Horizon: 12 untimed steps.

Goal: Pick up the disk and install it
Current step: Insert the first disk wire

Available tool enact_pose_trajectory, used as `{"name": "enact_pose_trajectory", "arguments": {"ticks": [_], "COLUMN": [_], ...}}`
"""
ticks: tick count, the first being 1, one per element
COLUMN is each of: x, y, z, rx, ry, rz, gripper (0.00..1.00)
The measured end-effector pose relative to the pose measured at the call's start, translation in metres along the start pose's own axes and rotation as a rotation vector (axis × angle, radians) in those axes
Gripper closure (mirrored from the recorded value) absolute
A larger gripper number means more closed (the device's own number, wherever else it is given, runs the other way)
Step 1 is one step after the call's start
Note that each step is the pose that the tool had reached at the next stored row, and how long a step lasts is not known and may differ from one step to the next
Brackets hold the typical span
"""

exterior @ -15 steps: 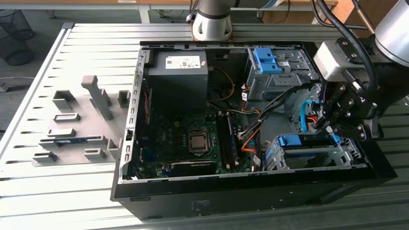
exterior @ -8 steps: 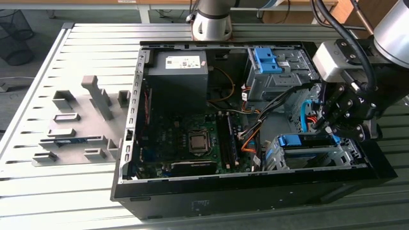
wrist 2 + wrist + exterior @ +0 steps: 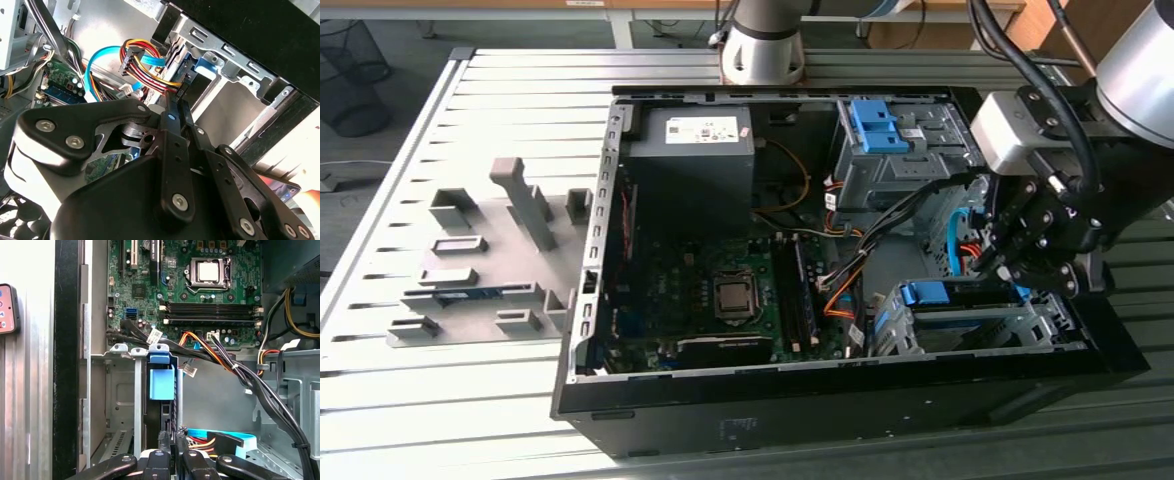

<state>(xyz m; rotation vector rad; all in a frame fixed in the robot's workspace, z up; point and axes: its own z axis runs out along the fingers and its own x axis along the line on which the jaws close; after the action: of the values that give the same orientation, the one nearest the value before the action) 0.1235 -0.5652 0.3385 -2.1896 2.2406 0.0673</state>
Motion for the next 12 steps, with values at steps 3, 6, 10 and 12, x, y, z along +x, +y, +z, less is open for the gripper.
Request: {"name": "enact_pose_trajectory", "arguments": {"ticks": [3, 6, 10, 12], "x": [0.0, 0.0, 0.0001, 0.0002], "y": [0.0, 0.0, -0.0001, -0.0001], "z": [0.0006, 0.001, 0.0022, 0.003], "rx": [0.0002, 0.0002, 0.0004, 0.0004], "ry": [0.0001, 0.0, -0.0006, -0.0002], "rz": [0.003, 0.006, 0.008, 0.009], "gripper": [0.84, 0.84, 0.84, 0.84]}}
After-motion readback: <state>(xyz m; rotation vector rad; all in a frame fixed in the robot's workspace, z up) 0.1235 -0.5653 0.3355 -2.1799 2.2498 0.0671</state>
